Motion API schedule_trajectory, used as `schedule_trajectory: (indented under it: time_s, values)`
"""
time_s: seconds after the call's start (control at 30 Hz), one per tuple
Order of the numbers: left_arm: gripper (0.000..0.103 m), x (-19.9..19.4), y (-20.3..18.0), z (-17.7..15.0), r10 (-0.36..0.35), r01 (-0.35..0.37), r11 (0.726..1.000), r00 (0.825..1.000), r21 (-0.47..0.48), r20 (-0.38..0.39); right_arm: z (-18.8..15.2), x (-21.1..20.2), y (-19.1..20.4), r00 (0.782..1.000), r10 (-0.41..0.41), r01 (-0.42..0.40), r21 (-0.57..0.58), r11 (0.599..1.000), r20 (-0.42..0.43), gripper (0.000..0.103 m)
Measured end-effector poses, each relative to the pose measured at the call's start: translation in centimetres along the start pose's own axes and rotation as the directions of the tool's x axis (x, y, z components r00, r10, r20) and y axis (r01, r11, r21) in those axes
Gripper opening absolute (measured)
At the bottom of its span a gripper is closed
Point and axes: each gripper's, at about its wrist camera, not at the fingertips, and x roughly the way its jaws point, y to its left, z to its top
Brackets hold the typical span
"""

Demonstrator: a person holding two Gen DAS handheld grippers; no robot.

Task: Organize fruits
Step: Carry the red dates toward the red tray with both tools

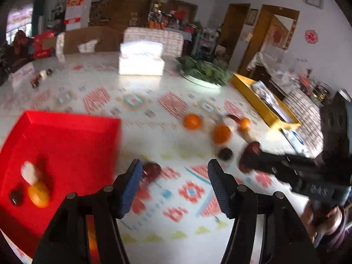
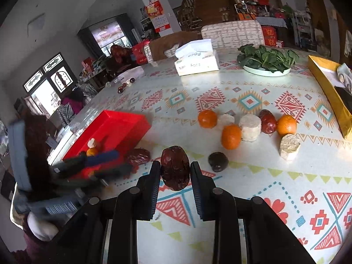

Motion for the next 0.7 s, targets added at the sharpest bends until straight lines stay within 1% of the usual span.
schedule_trajectory:
  time_s: [0.07, 0.13, 0.17, 0.23, 0.27, 0.3, 0.33, 0.4, 0.43, 0.47, 0.5, 0.57, 0.6, 0.63, 0.67, 0.7]
  values:
    - [0.061, 1.9, 0.5, 0.8, 0.039, -0.039, 0.999, 0.998, 0.019, -0.05, 0.0, 0.2, -0.9, 1.0, 0.015, -0.015, 0.023, 1.0, 0.002, 0.03]
    - [0.061, 4.0, 0.5, 0.8, 0.083, -0.077, 0.995, 0.991, 0.059, -0.106, -0.1, 0.4, -1.6, 0.999, 0.035, -0.035, 0.045, 0.998, 0.001, 0.03]
    - [0.061, 5.3, 0.2, 0.6, 0.099, -0.085, 0.992, 0.982, 0.091, -0.161, -0.2, 0.5, -1.9, 0.999, 0.045, -0.045, 0.054, 0.998, 0.0, 0.03]
    - [0.061, 6.1, -0.6, -0.1, 0.126, -0.095, 0.983, 0.971, 0.16, -0.201, -0.2, 0.7, -2.5, 0.998, 0.062, -0.062, 0.068, 0.996, -0.002, 0.031]
    - [0.061, 6.7, -0.9, -0.6, 0.132, -0.092, 0.981, 0.961, 0.171, -0.241, -0.3, 0.7, -2.7, 0.998, 0.067, -0.067, 0.072, 0.995, -0.001, 0.031]
    - [0.061, 6.8, -1.3, -0.8, 0.125, -0.08, 0.98, 0.959, 0.18, -0.253, -0.3, 0.7, -2.9, 0.997, 0.071, -0.071, 0.077, 0.994, 0.0, 0.031]
    - [0.061, 6.9, -1.3, -0.9, 0.102, -0.055, 0.982, 0.959, 0.179, -0.264, -0.3, 0.7, -3.1, 0.997, 0.076, -0.076, 0.081, 0.994, 0.002, 0.031]
    - [0.055, 5.9, -1.8, -1.2, -0.001, 0.046, 0.988, 0.956, 0.146, -0.294, -0.3, 0.7, -3.5, 0.996, 0.086, -0.087, 0.09, 0.992, 0.009, 0.031]
    - [0.055, 5.3, -2.0, -1.2, -0.022, 0.065, 0.988, 0.959, 0.143, -0.282, -0.4, 0.7, -3.7, 0.996, 0.089, -0.09, 0.096, 0.991, 0.012, 0.031]
    - [0.055, 4.9, -2.2, -1.1, -0.016, 0.058, 0.987, 0.963, 0.149, -0.269, -0.4, 0.8, -3.9, 0.995, 0.095, -0.096, 0.104, 0.99, 0.015, 0.031]
    - [0.055, 4.6, -2.4, -0.9, 0.012, 0.028, 0.987, 0.969, 0.159, -0.248, -0.4, 0.9, -4.2, 0.995, 0.099, -0.1, 0.111, 0.989, 0.016, 0.031]
    - [0.055, 4.8, -2.5, -0.7, 0.059, -0.02, 0.984, 0.974, 0.175, -0.219, -0.5, 1.2, -4.6, 0.994, 0.109, -0.11, 0.125, 0.986, 0.014, 0.031]
    - [0.055, 5.5, -2.6, -0.8, 0.08, -0.04, 0.983, 0.972, 0.179, -0.223, -0.5, 1.5, -4.8, 0.993, 0.118, -0.118, 0.135, 0.984, 0.009, 0.031]
    - [0.055, 6.3, -2.7, -1.0, 0.1, -0.056, 0.982, 0.965, 0.179, -0.241, -0.6, 1.6, -4.9, 0.992, 0.123, -0.122, 0.141, 0.982, 0.004, 0.031]
    - [0.055, 6.7, -2.8, -1.1, 0.106, -0.061, 0.982, 0.963, 0.18, -0.249, -0.6, 1.6, -4.9, 0.992, 0.123, -0.122, 0.141, 0.982, 0.004, 0.031]
    - [0.055, 7.0, -3.0, -1.3, 0.113, -0.07, 0.98, 0.966, 0.184, -0.233, -0.6, 1.5, -4.9, 0.993, 0.119, -0.119, 0.137, 0.983, 0.007, 0.031]
